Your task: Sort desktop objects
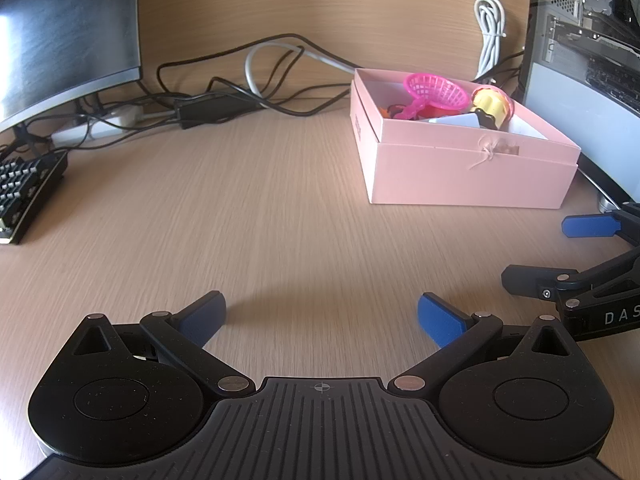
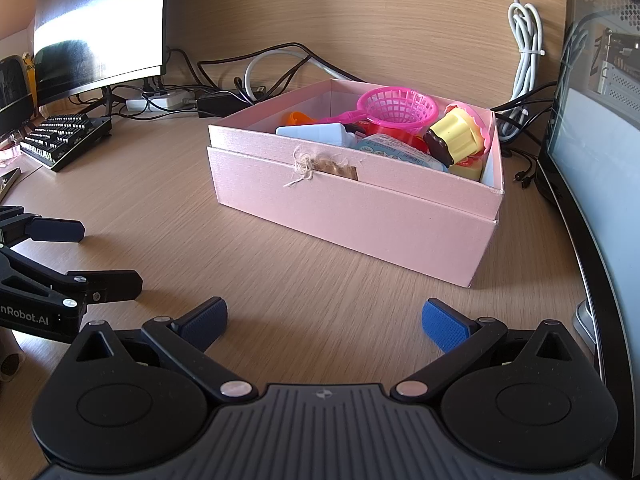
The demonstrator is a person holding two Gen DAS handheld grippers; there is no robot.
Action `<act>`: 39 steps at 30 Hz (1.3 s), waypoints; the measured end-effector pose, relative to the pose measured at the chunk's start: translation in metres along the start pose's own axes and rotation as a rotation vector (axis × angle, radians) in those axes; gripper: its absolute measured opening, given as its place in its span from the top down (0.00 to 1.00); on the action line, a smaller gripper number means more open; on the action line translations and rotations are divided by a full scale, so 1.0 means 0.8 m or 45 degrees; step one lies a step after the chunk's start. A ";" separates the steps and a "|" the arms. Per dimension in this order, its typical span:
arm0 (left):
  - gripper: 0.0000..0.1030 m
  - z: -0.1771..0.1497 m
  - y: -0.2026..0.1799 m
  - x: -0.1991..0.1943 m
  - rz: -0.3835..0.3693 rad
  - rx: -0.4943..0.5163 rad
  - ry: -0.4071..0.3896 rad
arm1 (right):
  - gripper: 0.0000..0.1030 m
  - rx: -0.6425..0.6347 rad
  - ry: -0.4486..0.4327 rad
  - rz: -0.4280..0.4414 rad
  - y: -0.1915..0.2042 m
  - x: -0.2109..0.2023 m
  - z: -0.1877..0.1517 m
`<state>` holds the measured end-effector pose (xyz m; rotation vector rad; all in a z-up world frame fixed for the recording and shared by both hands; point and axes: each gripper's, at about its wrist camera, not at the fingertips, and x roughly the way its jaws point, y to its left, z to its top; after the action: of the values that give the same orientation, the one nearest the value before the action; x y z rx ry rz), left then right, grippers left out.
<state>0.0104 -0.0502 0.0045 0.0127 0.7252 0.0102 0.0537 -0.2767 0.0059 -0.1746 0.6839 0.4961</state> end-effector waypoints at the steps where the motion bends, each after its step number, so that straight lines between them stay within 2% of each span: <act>1: 0.00 0.000 0.001 0.000 -0.002 0.000 0.000 | 0.00 0.000 0.000 0.000 0.000 0.000 0.000; 39: 0.00 -0.002 0.002 -0.002 -0.014 0.009 0.000 | 0.00 0.000 0.000 0.000 0.000 0.000 0.000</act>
<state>0.0084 -0.0488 0.0042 0.0155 0.7256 -0.0030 0.0538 -0.2767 0.0061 -0.1745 0.6842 0.4961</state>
